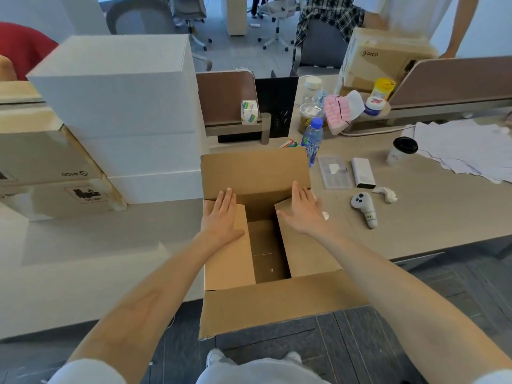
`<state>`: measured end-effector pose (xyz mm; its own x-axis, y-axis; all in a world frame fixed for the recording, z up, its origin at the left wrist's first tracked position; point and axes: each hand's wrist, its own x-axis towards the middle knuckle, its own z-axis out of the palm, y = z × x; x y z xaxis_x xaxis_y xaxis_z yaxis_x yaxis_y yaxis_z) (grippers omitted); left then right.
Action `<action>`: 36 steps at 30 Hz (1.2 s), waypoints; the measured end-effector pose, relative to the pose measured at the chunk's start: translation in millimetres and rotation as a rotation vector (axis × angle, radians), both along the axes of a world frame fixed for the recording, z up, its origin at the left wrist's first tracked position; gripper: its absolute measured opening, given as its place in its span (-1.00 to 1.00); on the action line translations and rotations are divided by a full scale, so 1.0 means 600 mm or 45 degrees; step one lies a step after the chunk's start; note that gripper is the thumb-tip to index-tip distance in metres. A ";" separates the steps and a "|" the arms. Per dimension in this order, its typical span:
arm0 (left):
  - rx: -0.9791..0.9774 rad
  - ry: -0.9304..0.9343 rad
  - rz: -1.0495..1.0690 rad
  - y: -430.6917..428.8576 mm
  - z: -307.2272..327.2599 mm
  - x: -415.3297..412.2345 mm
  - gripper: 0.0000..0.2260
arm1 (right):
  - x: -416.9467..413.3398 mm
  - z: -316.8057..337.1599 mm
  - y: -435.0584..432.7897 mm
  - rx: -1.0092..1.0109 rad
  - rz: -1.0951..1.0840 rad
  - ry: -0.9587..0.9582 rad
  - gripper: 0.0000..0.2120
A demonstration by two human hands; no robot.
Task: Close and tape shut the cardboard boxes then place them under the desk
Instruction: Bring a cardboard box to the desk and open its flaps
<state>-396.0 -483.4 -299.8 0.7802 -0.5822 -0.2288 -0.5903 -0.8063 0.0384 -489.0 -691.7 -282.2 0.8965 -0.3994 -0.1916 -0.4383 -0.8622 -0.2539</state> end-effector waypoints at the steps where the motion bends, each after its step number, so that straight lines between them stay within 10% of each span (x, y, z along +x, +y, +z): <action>1: 0.017 0.000 0.011 -0.001 -0.005 -0.003 0.00 | -0.003 -0.009 0.003 -0.024 -0.003 0.004 -0.10; 20: 0.075 -0.089 0.118 -0.043 0.009 -0.010 0.03 | -0.040 -0.040 -0.008 -0.240 0.113 0.109 0.15; 29: -0.224 0.026 -0.038 -0.042 0.062 -0.013 -0.29 | -0.043 -0.042 0.036 -0.337 0.209 0.092 0.02; 36: 0.073 -0.281 -0.215 -0.019 0.137 -0.004 -0.50 | -0.043 -0.043 0.052 -0.325 0.269 0.177 0.02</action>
<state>-398.5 -494.7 -217.7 0.7079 -0.6990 -0.1009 -0.7054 -0.6930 -0.1489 -515.1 -660.6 -308.0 0.9367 -0.2589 -0.2356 -0.2590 -0.9654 0.0312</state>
